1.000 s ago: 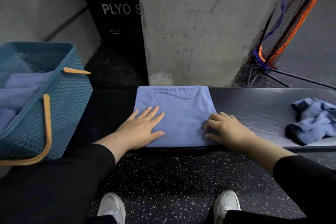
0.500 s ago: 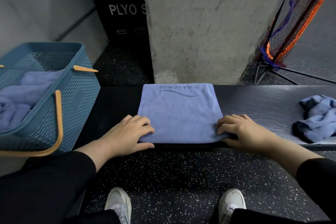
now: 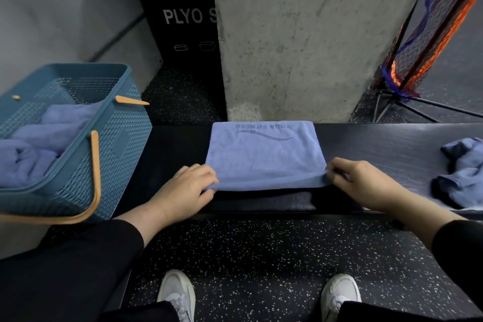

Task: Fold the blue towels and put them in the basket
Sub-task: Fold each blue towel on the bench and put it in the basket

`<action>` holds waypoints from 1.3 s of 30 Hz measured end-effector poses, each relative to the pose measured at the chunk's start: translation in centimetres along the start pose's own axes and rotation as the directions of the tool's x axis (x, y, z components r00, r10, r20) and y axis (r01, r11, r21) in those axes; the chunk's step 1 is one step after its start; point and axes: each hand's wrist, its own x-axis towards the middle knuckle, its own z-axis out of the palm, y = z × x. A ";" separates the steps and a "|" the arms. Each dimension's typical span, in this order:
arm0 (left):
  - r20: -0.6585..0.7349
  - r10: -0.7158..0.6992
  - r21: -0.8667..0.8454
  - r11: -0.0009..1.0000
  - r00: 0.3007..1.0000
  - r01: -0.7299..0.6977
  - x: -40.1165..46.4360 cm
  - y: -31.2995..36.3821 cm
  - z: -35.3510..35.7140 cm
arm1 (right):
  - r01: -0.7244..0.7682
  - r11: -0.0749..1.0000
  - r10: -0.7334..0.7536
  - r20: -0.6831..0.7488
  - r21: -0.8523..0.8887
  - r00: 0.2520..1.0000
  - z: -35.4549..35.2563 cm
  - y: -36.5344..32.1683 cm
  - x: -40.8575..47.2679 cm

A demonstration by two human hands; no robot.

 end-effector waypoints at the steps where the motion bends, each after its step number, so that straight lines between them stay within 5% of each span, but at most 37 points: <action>1: -0.030 -0.041 -0.052 0.998 0.999 0.039 0.1 0.0 -0.1 | -0.013 1.000 0.013 -0.001 0.012 1.000 -0.2 -0.1 0.0; 8: 0.091 -0.283 -0.435 0.851 0.955 0.294 -0.6 1.7 -2.9 | -0.061 0.994 0.055 0.066 0.092 0.996 -2.0 -1.1 -0.5; 14: 0.180 -0.342 -0.608 0.698 0.922 0.377 -1.3 2.6 -4.6 | -0.161 0.891 0.105 0.154 0.425 0.983 -2.9 -1.6 -1.4; 21: 0.126 -0.484 -0.758 0.516 0.866 0.399 0.2 1.5 -4.4 | -0.160 0.834 0.187 0.002 0.528 0.982 -3.1 -2.6 0.1; 29: -0.030 -0.623 -0.739 0.541 0.782 0.402 6.7 -1.5 -3.7 | -0.186 0.871 0.313 -0.221 0.455 0.924 -1.6 -2.2 8.1; 33: -0.227 -0.653 -0.454 0.727 0.722 0.515 8.8 -3.2 -2.7 | -0.301 0.941 0.334 -0.271 0.157 0.903 0.0 -1.4 11.5; 36: -0.331 -0.415 -0.248 0.905 0.848 0.346 8.9 -2.8 -1.9 | -0.202 0.979 0.189 -0.357 -0.001 0.915 1.2 -1.9 11.6; 39: -0.118 -0.123 -0.019 0.992 0.985 0.121 8.3 -1.2 -0.7 | 0.080 0.995 -0.092 -0.293 -0.050 0.952 1.9 -3.7 10.5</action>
